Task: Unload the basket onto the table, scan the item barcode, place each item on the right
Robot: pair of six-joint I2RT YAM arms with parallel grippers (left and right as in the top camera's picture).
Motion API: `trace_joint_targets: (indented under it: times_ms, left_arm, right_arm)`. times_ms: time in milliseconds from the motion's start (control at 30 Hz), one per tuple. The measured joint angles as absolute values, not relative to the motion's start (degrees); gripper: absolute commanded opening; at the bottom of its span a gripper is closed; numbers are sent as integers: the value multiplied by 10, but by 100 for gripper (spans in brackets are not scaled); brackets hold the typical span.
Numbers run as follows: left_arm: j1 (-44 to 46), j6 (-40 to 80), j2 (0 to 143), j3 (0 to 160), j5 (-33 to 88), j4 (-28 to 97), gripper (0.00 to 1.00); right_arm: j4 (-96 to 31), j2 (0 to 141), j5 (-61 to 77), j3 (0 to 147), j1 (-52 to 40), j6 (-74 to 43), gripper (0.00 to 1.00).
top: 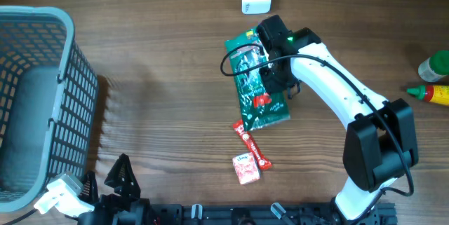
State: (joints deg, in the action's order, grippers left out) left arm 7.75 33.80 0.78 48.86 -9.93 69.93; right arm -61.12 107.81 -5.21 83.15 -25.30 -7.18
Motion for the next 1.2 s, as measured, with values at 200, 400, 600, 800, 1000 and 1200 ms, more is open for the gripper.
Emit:
trace_joint_targets:
  times_ms: [200, 400, 600, 800, 1000, 1200]
  left_arm:
    - [77, 338, 8, 489, -99, 699, 100]
    - [77, 338, 8, 489, -99, 699, 100]
    - [77, 338, 8, 489, -99, 699, 100]
    - [77, 338, 8, 489, -99, 699, 100]
    - [77, 338, 8, 489, -99, 699, 100]
    - [77, 338, 8, 489, -99, 699, 100]
  right_arm:
    - [-647, 1078, 72, 832, -253, -64, 9]
    - [-668, 1078, 111, 832, -254, -67, 85]
    - [-656, 1078, -13, 831, -254, -167, 100]
    - [-492, 1078, 92, 829, -254, -200, 100]
    - [-404, 1088, 76, 829, -297, -277, 100]
    - [-368, 1170, -28, 829, -397, -336, 100]
